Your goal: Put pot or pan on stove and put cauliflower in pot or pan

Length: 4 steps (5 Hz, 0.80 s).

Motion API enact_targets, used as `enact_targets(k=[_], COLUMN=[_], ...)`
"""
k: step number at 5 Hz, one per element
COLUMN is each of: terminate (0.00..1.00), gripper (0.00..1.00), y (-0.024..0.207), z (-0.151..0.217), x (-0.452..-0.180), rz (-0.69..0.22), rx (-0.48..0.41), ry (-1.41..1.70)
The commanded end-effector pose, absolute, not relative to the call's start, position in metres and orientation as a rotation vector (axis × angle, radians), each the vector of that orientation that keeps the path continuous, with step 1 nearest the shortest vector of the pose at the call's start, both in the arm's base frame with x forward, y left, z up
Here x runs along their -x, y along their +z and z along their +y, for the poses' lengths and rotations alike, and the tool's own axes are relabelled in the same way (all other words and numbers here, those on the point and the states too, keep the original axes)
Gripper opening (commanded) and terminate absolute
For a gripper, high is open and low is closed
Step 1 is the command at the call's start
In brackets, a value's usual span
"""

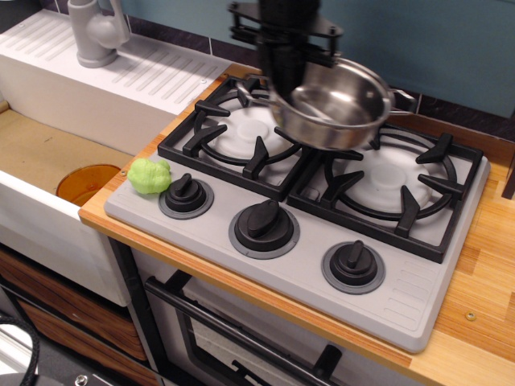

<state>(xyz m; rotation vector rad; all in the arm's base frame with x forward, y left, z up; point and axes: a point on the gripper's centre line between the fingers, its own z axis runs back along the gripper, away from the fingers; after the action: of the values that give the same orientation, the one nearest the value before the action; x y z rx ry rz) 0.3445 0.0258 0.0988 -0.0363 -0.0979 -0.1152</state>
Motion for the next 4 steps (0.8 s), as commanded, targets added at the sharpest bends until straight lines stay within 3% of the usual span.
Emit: enact_targets(k=[1,4], terminate=[0.00,0.00], gripper=[0.00,0.00], y=[0.119,0.095], z=[0.063,0.105], x=[-0.357,-0.368], rz=[-0.198,-0.236], rx=[0.032,0.061], ry=[-0.158,-0.195])
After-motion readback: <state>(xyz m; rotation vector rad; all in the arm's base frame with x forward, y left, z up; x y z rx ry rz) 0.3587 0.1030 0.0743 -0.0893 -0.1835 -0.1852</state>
